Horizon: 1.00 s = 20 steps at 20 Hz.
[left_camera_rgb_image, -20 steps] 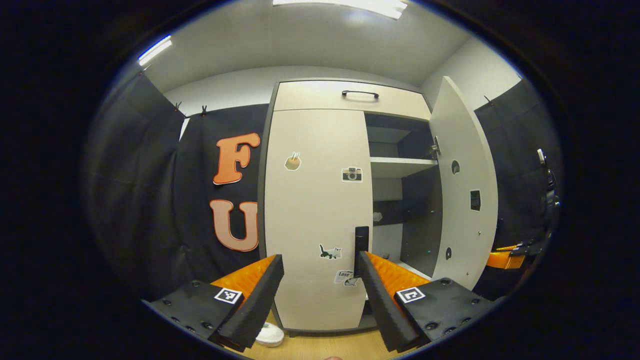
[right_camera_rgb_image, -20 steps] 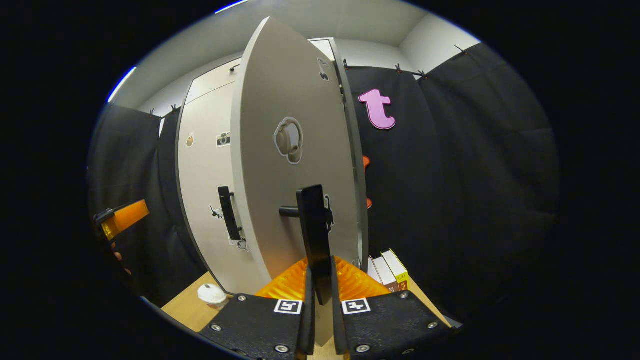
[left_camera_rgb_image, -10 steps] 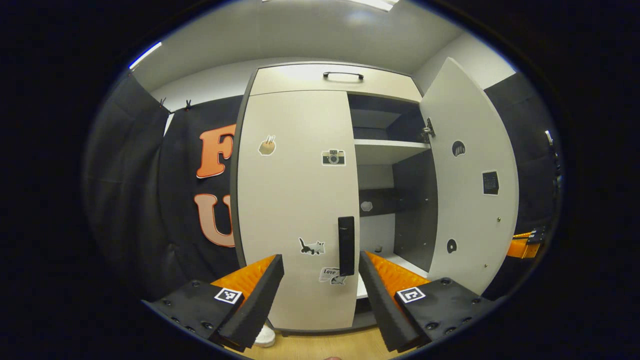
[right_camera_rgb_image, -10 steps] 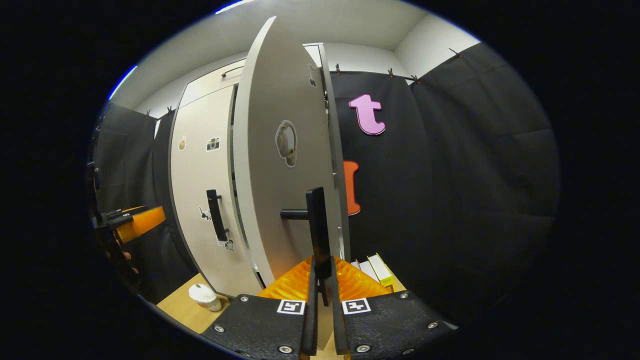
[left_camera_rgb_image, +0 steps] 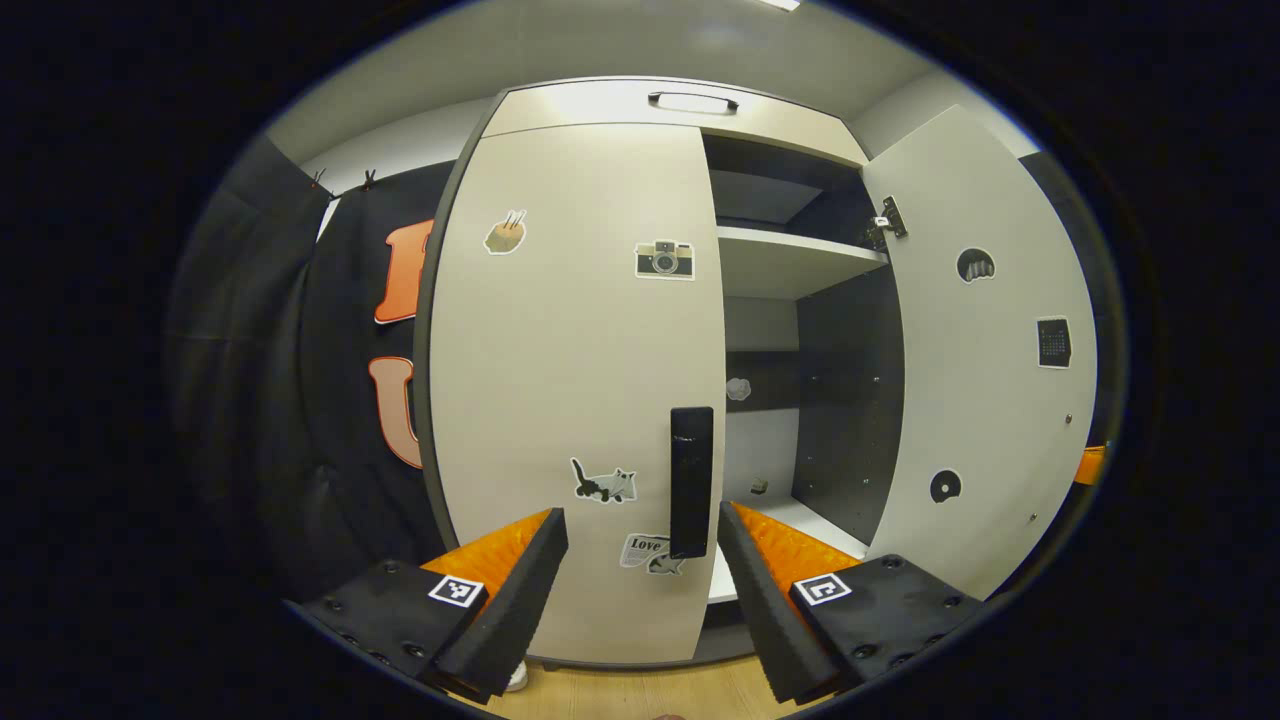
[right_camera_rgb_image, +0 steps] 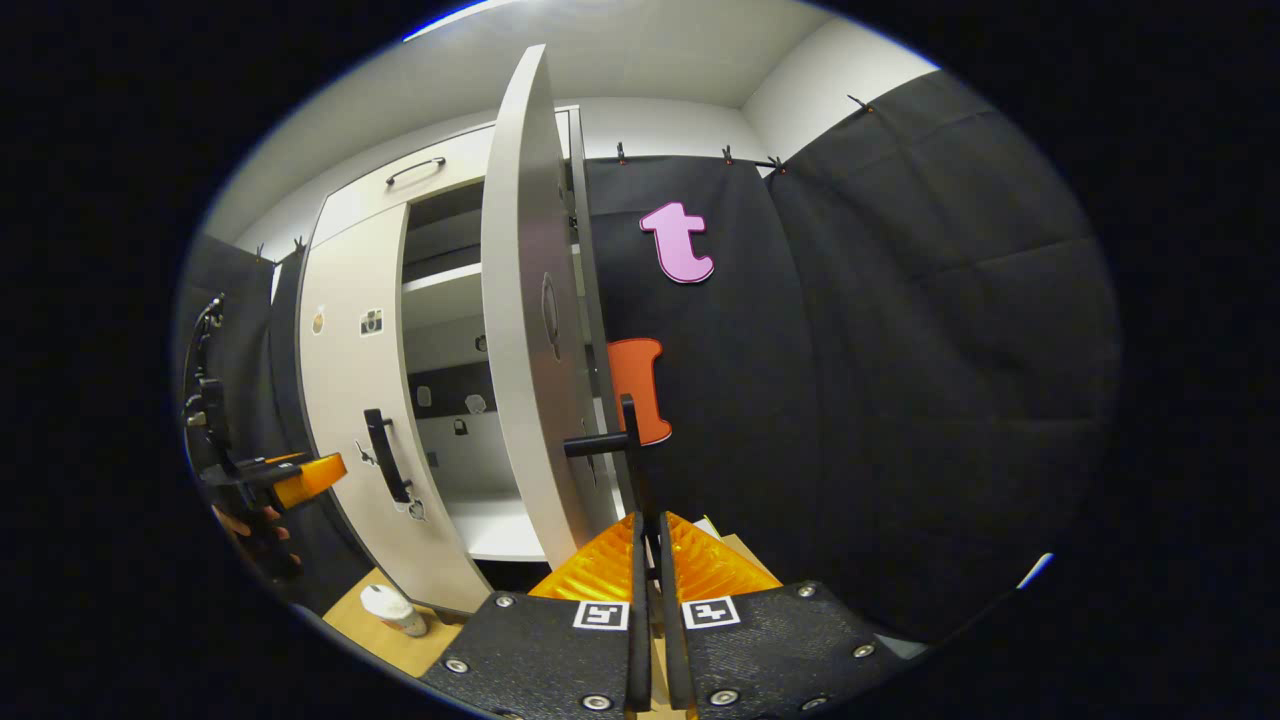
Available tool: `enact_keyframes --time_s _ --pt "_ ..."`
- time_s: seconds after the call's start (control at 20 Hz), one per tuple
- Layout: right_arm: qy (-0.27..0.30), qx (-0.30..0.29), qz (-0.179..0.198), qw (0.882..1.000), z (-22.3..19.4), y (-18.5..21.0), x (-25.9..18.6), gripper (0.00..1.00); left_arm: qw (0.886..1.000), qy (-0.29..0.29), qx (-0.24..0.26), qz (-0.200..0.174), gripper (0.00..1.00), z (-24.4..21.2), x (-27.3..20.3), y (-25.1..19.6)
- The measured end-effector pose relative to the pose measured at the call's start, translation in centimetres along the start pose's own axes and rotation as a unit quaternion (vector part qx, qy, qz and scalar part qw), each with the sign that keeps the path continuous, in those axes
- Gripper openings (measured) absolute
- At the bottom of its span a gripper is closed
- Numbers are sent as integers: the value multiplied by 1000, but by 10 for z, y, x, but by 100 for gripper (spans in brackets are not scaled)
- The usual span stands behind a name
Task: Open the right door of the double-door shoe cabinet with the right hand, and open the left door with the left hand.
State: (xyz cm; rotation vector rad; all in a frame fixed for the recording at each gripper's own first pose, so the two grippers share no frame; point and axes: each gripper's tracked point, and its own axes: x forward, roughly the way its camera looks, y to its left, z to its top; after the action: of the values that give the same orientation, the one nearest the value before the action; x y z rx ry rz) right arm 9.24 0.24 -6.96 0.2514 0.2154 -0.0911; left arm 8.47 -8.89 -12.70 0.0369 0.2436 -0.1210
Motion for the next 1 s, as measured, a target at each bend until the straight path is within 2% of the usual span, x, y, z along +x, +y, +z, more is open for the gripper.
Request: enact_keyframes --time_s 0.05,0.1,0.2,0.25,0.4,0.45,0.5,0.6,0.75,0.85,0.95,1.0 --pt "-5 -3 1 1000 1 -1 -1 19 1000 -1 0 1 97 1 5 -1" --pt "-9 -6 4 1000 4 -1 -2 8 1000 -1 0 0 97 1 12 -2" --pt "-5 -10 11 1000 1 1 -5 12 1000 15 -2 -21 97 -7 23 -16" --pt "2 -10 18 1000 -2 4 -8 15 999 23 0 -27 94 -12 28 -21" --pt "1 -17 17 1000 -2 2 -13 15 999 31 7 -15 96 -23 49 -22" --pt "2 -20 18 1000 -3 2 -15 27 999 39 7 -8 97 -28 56 -19" --pt "5 -23 17 1000 -5 1 -17 19 999 44 7 2 94 -32 61 -16" --pt "14 -26 17 999 -9 0 -23 25 999 45 6 9 91 -35 70 -12" --pt "12 -23 11 1000 -8 -3 -29 26 999 40 -5 9 88 -35 79 -13" --pt "10 -26 2 1000 -8 -8 -34 26 999 43 -11 15 81 -37 85 -13" --pt "7 -29 -5 1000 -7 -13 -39 31 999 46 -21 1 81 -39 90 -21" --pt "3 -31 -8 999 -5 -16 -41 33 999 46 -21 0 66 -40 91 -23"
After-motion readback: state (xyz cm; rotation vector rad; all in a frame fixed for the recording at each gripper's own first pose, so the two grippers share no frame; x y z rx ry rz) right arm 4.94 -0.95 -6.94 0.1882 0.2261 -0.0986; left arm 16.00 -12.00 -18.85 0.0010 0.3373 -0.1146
